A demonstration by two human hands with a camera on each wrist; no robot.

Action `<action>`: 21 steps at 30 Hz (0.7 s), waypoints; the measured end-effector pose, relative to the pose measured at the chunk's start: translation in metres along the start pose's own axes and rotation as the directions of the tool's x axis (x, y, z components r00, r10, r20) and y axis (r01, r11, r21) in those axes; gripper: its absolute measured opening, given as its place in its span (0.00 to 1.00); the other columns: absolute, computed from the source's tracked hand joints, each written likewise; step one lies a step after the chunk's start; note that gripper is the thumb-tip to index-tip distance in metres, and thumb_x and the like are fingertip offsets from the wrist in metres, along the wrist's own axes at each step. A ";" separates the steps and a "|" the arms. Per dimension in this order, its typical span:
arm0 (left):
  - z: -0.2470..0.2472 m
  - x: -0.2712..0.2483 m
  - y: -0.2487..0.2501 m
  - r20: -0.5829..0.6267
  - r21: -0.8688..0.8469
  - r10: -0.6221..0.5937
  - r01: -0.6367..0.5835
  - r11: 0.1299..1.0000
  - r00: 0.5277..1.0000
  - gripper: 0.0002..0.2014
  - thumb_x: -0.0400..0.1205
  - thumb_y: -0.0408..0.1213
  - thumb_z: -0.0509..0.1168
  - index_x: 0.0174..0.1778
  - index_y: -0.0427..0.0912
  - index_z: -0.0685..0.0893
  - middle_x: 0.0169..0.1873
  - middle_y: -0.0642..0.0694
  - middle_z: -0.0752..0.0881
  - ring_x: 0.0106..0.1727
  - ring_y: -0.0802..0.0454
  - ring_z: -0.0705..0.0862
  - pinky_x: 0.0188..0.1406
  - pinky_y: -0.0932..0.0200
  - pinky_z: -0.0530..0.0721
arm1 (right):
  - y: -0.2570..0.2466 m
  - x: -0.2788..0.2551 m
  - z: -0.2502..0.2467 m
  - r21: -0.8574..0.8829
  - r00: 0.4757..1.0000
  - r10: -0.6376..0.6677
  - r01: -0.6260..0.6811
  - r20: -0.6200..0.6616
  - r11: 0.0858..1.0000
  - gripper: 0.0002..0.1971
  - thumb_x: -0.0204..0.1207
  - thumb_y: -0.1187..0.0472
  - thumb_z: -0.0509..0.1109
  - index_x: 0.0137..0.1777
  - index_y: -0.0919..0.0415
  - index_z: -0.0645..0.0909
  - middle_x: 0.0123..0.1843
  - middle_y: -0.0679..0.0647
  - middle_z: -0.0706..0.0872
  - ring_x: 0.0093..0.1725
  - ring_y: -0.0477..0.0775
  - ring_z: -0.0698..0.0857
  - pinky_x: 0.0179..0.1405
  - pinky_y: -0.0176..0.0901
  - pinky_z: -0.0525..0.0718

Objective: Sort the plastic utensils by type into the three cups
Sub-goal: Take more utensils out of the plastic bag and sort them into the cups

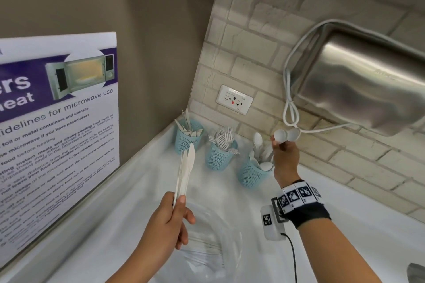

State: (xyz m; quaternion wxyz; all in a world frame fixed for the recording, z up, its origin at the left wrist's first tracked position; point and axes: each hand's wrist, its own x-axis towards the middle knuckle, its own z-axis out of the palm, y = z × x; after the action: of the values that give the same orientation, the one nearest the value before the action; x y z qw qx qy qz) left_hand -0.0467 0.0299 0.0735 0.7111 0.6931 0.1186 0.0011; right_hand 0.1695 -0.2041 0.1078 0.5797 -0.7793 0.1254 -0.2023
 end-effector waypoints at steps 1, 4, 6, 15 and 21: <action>-0.001 0.000 0.000 -0.006 0.000 -0.001 0.001 1.000 1.000 0.13 0.87 0.41 0.52 0.46 0.35 0.73 0.34 0.42 0.85 0.19 0.51 0.76 0.16 0.60 0.73 | 0.006 0.002 0.004 -0.059 1.000 -0.004 0.004 0.002 0.998 0.09 0.81 0.64 0.67 0.56 0.68 0.83 0.53 0.62 0.88 0.51 0.56 0.85 0.47 0.41 0.74; -0.004 0.002 -0.002 -0.021 -0.006 -0.001 0.001 1.000 1.000 0.12 0.87 0.41 0.52 0.46 0.36 0.72 0.33 0.42 0.85 0.18 0.51 0.76 0.15 0.61 0.71 | 0.015 0.003 0.010 -0.241 0.997 -0.076 0.069 -0.021 0.968 0.16 0.80 0.64 0.67 0.65 0.69 0.74 0.54 0.65 0.86 0.54 0.64 0.85 0.46 0.43 0.75; -0.006 0.004 -0.003 -0.028 -0.006 -0.006 0.005 1.000 1.000 0.12 0.87 0.41 0.52 0.47 0.36 0.73 0.33 0.42 0.85 0.19 0.50 0.76 0.15 0.61 0.71 | 0.019 0.001 0.012 -0.287 0.987 -0.162 0.157 0.005 0.945 0.28 0.78 0.67 0.67 0.76 0.65 0.61 0.49 0.63 0.84 0.46 0.61 0.84 0.44 0.46 0.77; -0.003 0.006 -0.004 -0.012 -0.006 -0.009 0.009 1.000 1.000 0.13 0.87 0.41 0.52 0.47 0.34 0.72 0.33 0.41 0.85 0.18 0.50 0.76 0.15 0.61 0.71 | 0.025 0.002 0.016 -0.548 0.901 -0.399 0.424 0.171 0.721 0.40 0.75 0.69 0.70 0.83 0.56 0.53 0.63 0.68 0.73 0.39 0.61 0.80 0.35 0.50 0.82; -0.006 0.009 -0.006 -0.012 -0.006 -0.015 0.015 1.000 1.000 0.12 0.87 0.42 0.52 0.47 0.36 0.73 0.32 0.43 0.85 0.19 0.50 0.76 0.16 0.60 0.72 | 0.030 0.008 0.016 -0.807 0.901 -0.356 0.396 0.249 0.438 0.19 0.78 0.58 0.69 0.63 0.71 0.80 0.67 0.67 0.73 0.63 0.71 0.74 0.62 0.58 0.74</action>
State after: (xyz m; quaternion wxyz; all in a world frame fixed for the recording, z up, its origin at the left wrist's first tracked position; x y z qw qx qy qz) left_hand -0.0401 0.0366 0.0662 0.7122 0.6902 0.1281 0.0002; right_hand 0.1858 -0.2028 0.0762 0.0741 -0.9717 0.0188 -0.2234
